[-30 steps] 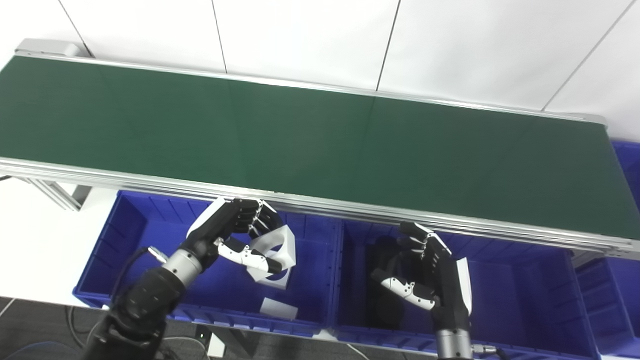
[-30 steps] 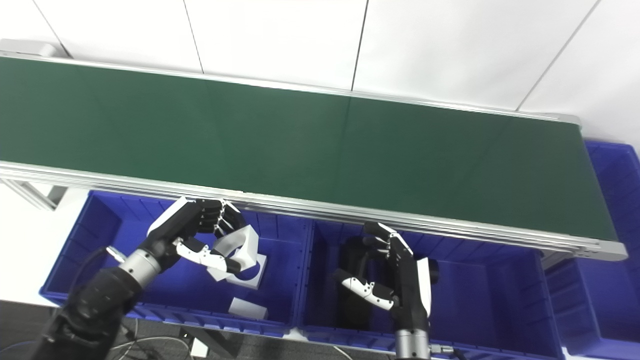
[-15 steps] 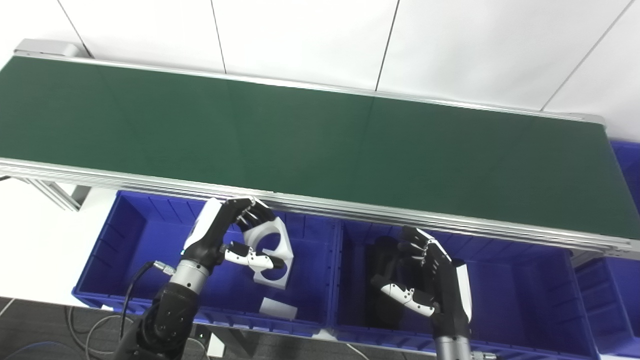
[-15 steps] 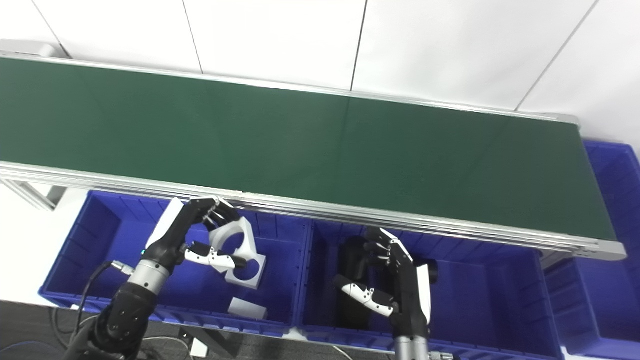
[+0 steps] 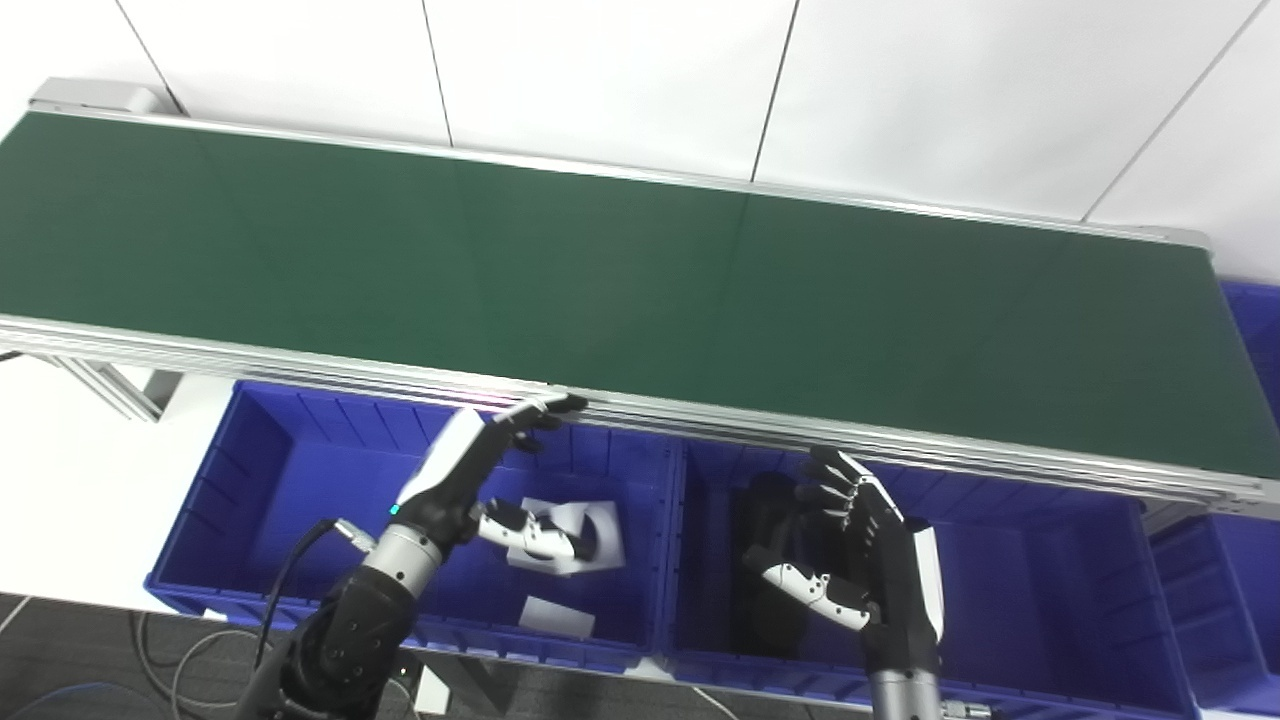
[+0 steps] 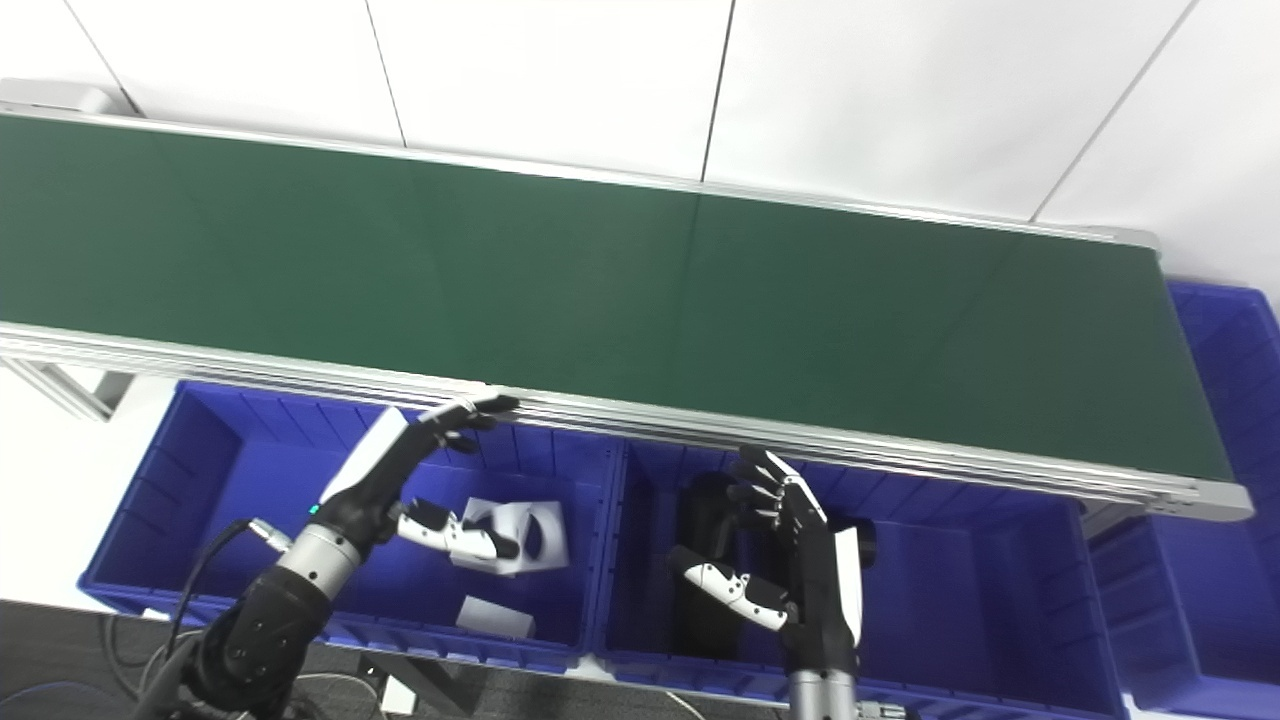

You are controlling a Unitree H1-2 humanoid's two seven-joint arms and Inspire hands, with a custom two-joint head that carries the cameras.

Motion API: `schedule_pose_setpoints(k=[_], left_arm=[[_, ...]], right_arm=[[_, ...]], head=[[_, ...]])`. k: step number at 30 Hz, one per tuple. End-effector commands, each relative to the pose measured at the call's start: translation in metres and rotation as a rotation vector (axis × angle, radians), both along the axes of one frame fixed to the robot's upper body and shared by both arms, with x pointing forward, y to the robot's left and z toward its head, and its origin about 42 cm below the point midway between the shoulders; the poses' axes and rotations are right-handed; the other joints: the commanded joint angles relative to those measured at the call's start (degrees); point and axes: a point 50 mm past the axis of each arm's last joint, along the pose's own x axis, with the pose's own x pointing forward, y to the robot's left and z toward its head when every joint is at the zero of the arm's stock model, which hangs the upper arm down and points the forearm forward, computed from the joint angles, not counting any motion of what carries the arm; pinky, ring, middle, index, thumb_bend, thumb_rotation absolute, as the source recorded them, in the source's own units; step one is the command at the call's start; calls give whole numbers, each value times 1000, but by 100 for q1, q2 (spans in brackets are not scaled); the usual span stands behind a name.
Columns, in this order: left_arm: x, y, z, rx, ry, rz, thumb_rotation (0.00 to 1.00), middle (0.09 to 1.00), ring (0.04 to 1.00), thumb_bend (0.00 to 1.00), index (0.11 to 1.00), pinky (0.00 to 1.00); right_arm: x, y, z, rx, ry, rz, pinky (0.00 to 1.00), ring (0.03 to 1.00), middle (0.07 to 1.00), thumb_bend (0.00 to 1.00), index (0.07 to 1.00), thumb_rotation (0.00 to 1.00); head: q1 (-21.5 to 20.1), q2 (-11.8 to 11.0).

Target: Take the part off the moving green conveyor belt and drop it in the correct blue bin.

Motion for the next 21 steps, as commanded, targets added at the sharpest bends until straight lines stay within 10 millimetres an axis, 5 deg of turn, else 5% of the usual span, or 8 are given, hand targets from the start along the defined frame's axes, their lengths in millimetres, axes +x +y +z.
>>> schedule_pose_setpoints(k=[1, 6, 21], left_arm=[[10, 0, 22, 5, -50, -25, 120, 985, 968, 790, 866, 804], [11, -6, 27, -79, -44, -56, 61, 963, 957, 760, 827, 860], [11, -16, -2, -517, -122, 108, 0, 777, 739, 718, 750, 686]], right_arm=[[6, 3, 8, 8, -60, 15, 574, 686, 745, 688, 784, 1], [7, 6, 7, 6, -63, 17, 578, 691, 747, 682, 784, 26], [6, 26, 7, 20, -58, -50, 572, 700, 765, 689, 783, 21]], head=[[-28, -10], [-235, -39], [-1691, -171]])
